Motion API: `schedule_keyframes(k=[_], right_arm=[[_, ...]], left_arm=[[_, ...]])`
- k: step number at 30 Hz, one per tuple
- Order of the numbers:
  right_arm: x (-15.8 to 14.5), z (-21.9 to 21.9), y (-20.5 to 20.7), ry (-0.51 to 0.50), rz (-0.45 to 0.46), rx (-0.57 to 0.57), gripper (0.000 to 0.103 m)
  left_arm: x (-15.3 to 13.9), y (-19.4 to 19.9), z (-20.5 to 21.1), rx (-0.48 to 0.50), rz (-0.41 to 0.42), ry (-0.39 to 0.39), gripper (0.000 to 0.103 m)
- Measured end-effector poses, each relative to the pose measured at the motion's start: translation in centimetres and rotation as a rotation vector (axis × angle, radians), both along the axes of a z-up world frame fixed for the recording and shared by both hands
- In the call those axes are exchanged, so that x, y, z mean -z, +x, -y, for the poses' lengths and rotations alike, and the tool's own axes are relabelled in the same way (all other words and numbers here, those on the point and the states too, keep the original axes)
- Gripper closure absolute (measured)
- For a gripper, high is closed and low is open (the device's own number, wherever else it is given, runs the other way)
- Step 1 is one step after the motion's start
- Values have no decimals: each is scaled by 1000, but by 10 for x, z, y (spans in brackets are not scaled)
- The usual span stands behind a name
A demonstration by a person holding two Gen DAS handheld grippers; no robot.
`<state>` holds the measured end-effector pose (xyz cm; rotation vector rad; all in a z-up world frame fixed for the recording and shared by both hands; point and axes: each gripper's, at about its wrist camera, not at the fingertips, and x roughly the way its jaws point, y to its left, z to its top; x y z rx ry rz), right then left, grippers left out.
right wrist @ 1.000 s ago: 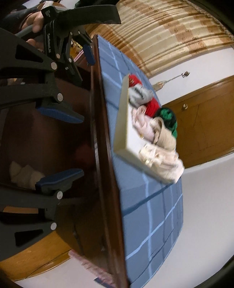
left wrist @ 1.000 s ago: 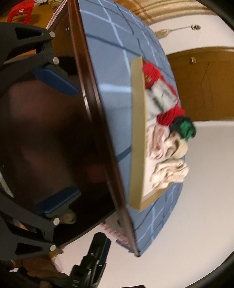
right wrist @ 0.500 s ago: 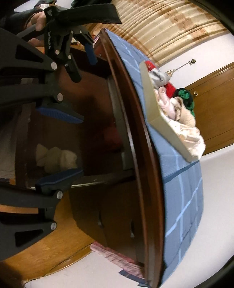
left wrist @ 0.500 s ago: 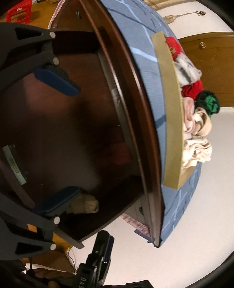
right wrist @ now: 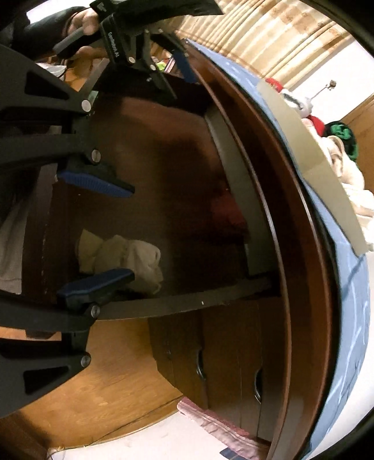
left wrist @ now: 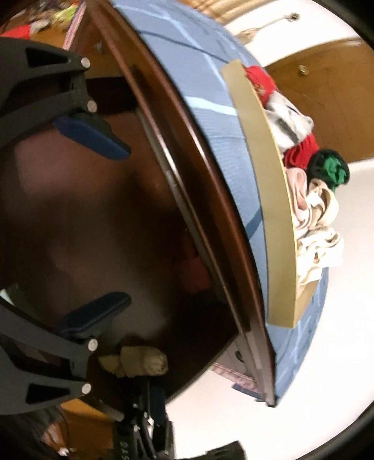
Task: Take underwear out of drawer
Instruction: 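Move both tools back down into the open drawer, then grasp the white sock with the right tool while the left tool reaches toward it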
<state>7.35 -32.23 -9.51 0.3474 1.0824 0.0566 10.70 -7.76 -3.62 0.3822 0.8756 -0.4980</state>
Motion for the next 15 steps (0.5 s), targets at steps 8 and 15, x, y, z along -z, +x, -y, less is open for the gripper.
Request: schedule_keyframes(k=[8,15], right_arm=[[12,-15,19,-154,-100,6,51],[25,-37,50,-316,-176,-67,52]], left_arm=[[9,14,14,108,47,105,8],[16,16,23,186,143,137,9]])
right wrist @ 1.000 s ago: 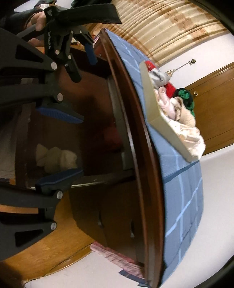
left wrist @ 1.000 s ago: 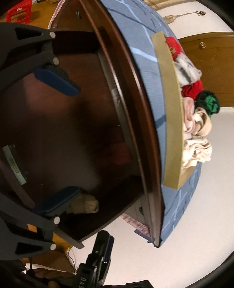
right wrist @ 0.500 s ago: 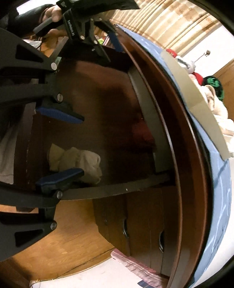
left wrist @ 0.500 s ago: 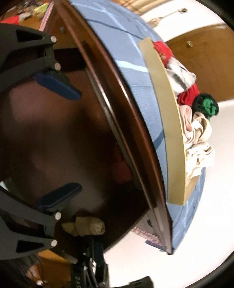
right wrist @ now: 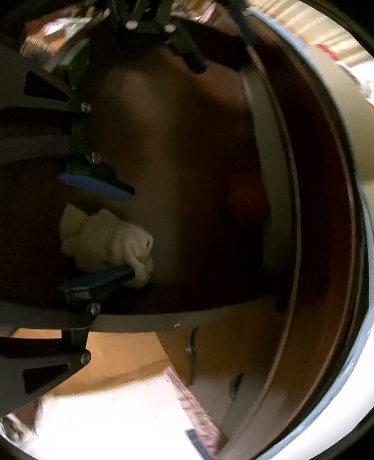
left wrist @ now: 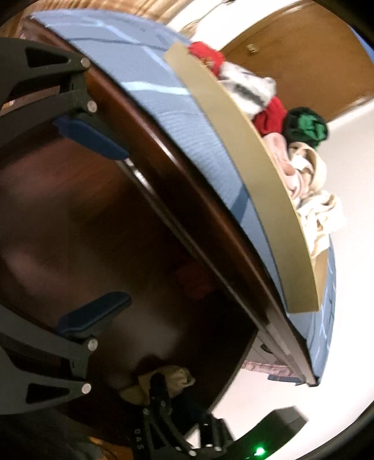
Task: Take underwear out of drawer
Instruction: 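Grasp the white sock with the right tool while the left tool reaches toward it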
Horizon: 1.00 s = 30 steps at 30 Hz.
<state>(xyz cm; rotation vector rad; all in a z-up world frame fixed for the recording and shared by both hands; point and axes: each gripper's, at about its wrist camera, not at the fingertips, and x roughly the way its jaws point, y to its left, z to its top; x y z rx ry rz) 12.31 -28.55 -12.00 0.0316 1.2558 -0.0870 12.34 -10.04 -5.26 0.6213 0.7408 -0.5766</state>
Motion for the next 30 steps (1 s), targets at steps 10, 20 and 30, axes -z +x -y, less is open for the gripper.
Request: schedule_keyframes(k=[10,20,30], right_arm=[[6,-1,5,2,20,-81,86],[-19,49,-23,353,322,41,97],[-36,66,-37,414,390,14,96]], left_arm=[[27,-12,44,163,4,174,10],[43,-9,86,169,46,250,13],[65,-13,115,259,70,321,22]])
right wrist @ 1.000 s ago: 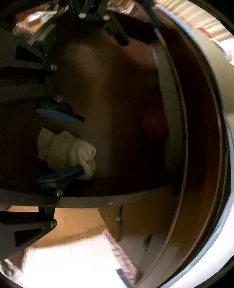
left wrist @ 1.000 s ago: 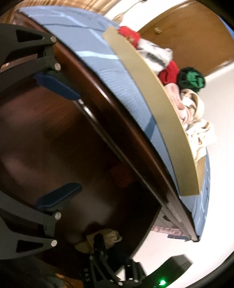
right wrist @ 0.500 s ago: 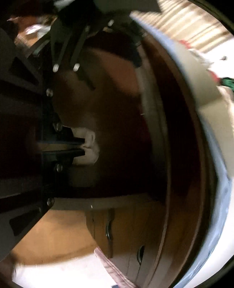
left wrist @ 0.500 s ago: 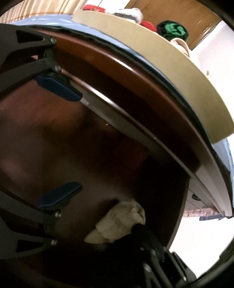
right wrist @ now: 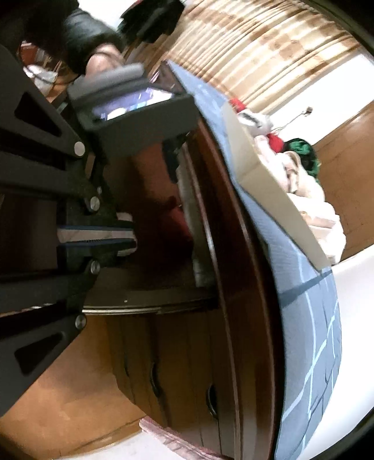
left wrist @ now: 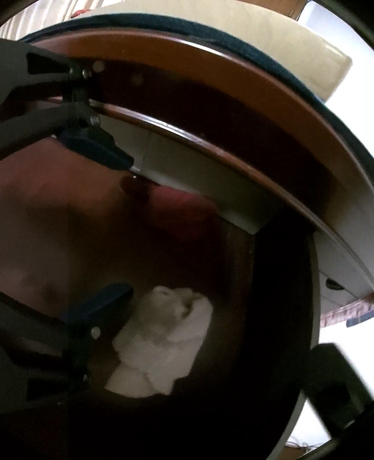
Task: Take underwear out of drawer
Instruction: 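Grasp the white sock with the right tool while the left tool reaches toward it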
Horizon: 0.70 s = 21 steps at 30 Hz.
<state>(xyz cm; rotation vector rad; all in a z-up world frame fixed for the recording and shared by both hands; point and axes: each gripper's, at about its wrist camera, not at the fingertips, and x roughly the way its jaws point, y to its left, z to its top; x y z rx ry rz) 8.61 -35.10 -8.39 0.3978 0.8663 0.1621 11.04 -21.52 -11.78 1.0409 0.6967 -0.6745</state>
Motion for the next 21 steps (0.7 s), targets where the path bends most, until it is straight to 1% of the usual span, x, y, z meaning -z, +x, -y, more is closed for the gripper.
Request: schedule_keyframes(k=[4,5,6,9,12,16,18,20,21], right_arm=[[-6,4,-2,15,34,4,96],[-8,6,-1,16,35,5,96],[-8,6,-1,23,37,7,96],[-6,8,-2,36,40,14,96],[-5,10,-2,44,35,21,96],[-4,13,-7,46,44,25,96],[-4,13,-9,32,48,28,96],[-1,14,-9,35,35,21,96],[1,15,-9,42,31,26,96]], left_arm=[[12,-5,7,58,67,36,23],[15,-5,9,67,79,43,25],[14,-6,11,77,81,22,25],[13,-5,17,87,84,-15,30],[15,-10,19,111,136,-43,30],[16,-12,24,98,175,-76,28],[17,-13,27,89,167,-77,28],[18,-14,26,39,113,-111,28],[17,-9,24,-8,73,-147,28]])
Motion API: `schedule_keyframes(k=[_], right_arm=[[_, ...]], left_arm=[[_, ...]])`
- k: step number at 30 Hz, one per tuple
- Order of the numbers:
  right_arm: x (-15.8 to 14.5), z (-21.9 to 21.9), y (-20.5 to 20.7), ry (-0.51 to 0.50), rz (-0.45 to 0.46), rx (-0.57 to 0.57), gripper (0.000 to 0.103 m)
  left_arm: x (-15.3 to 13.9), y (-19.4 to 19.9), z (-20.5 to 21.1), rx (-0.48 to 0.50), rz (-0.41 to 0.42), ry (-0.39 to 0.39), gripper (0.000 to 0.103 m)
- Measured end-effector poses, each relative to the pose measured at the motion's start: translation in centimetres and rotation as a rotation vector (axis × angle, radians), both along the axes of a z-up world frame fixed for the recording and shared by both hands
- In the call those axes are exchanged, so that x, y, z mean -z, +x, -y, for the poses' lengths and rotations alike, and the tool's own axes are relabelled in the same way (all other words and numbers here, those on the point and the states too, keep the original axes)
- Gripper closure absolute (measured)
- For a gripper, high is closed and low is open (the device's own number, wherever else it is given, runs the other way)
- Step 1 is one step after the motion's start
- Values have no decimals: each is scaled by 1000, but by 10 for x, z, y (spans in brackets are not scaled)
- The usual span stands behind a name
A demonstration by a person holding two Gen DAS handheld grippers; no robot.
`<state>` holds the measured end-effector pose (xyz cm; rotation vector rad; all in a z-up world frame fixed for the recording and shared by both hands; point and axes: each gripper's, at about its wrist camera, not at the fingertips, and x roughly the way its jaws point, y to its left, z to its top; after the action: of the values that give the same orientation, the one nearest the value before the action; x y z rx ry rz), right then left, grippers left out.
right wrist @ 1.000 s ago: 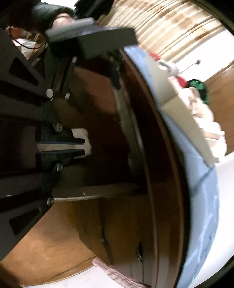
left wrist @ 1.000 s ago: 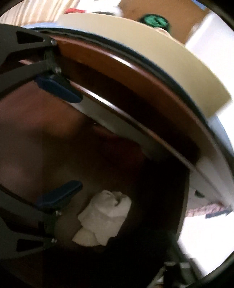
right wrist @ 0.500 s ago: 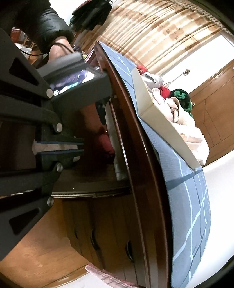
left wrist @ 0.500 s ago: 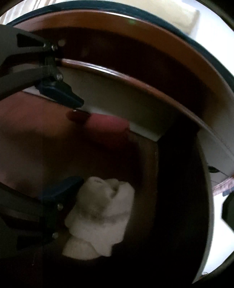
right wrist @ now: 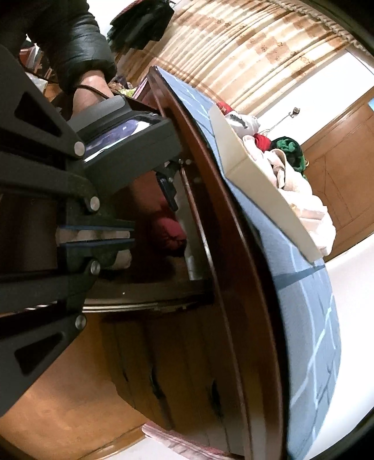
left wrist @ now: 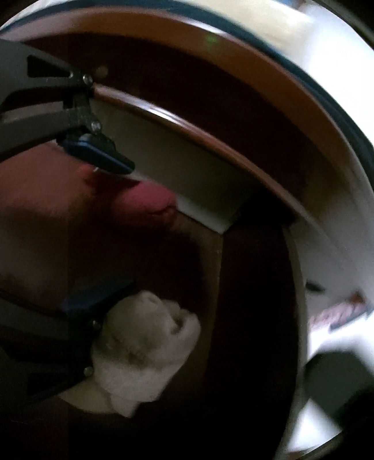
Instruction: Take underwear out of drawer
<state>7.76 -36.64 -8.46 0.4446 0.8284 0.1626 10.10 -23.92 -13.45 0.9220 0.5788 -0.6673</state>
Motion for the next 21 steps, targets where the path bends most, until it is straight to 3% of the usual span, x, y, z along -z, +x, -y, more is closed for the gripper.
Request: schedule_keyframes(k=[4,9,14,21], right_arm=[[5,3,1,14,-12,7,96],[8,1,3,20,-28,-1,96],[8,-2,1,16,-35,-14,96],[10,3,0,30,-32,1,96]], left_arm=[[-1,4,-6,-93,-102,-81,28],[4,-21,-6,-54,-74,-67,28],[4,-10,4,-73,-56,-87,27],[-5,23,-13,-145,-150,-227,20]])
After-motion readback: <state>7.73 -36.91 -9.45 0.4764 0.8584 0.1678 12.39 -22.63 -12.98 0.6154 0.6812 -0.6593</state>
